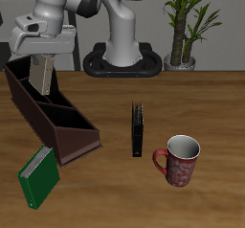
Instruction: Place the yellow book into the right desk caddy's back compartment
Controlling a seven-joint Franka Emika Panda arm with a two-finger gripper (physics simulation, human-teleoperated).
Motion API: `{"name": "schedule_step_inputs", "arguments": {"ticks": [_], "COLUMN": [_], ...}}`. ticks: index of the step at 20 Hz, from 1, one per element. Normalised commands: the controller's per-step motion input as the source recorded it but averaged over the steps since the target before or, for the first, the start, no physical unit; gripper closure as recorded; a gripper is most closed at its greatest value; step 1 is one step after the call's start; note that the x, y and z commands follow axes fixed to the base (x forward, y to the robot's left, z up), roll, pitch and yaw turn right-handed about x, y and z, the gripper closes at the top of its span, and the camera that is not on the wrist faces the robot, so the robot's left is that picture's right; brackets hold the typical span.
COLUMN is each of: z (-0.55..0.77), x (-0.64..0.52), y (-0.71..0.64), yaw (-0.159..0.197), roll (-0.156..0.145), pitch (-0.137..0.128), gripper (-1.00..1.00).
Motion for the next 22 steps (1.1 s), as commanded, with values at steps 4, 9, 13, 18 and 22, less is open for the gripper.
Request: {"name": "schedule_step_inputs", "arguments": {"ticks": [4, 9, 13, 18, 22], "z": [-0.13, -0.11, -0.15, -0.22, -0.17], "x": [0.07, 0.09, 0.12, 0.16, 0.16], "y": [-0.09, -0.09, -0.07, 0.01, -0.01], "yaw": [-0.01, -0.003, -0.006, 0.01, -0.017], "roll": [-0.019, -0.01, -0.018, 0.006, -0.009], "pitch": [0.009, 0.01, 0.005, 0.019, 0.013], "gripper": [1.0, 1.0, 1.0, 1.0, 1.0]}}
